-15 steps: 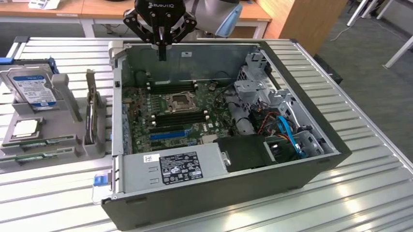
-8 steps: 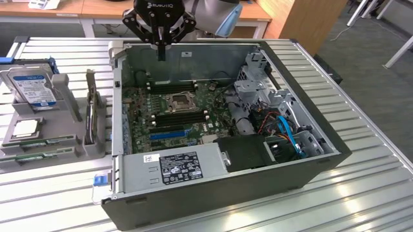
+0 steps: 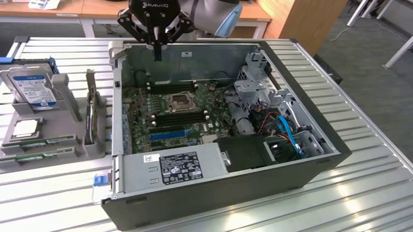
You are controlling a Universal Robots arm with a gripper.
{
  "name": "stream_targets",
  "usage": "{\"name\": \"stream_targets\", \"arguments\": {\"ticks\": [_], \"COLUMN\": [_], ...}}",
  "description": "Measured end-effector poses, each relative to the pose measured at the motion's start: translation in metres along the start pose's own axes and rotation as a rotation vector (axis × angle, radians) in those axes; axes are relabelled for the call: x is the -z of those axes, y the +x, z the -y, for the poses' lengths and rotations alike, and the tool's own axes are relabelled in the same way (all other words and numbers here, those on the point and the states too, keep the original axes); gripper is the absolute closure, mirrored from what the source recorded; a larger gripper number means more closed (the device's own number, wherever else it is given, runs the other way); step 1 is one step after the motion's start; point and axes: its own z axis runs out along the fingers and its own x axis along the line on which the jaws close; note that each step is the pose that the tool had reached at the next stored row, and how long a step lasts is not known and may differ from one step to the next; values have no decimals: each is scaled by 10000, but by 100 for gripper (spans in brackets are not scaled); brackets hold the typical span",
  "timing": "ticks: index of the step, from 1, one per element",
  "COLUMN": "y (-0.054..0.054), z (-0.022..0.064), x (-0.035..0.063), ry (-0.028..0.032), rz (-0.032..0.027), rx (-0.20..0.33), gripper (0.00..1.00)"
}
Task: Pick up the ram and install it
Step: 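Reach for the ram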
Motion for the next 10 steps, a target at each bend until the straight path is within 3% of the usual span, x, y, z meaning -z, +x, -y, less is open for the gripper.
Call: {"name": "stream_targets", "arguments": {"ticks": [10], "y": [175], "z": [13], "x": [3], "ry": [0], "rz": [0], "rx": [1], "gripper": [90]}}
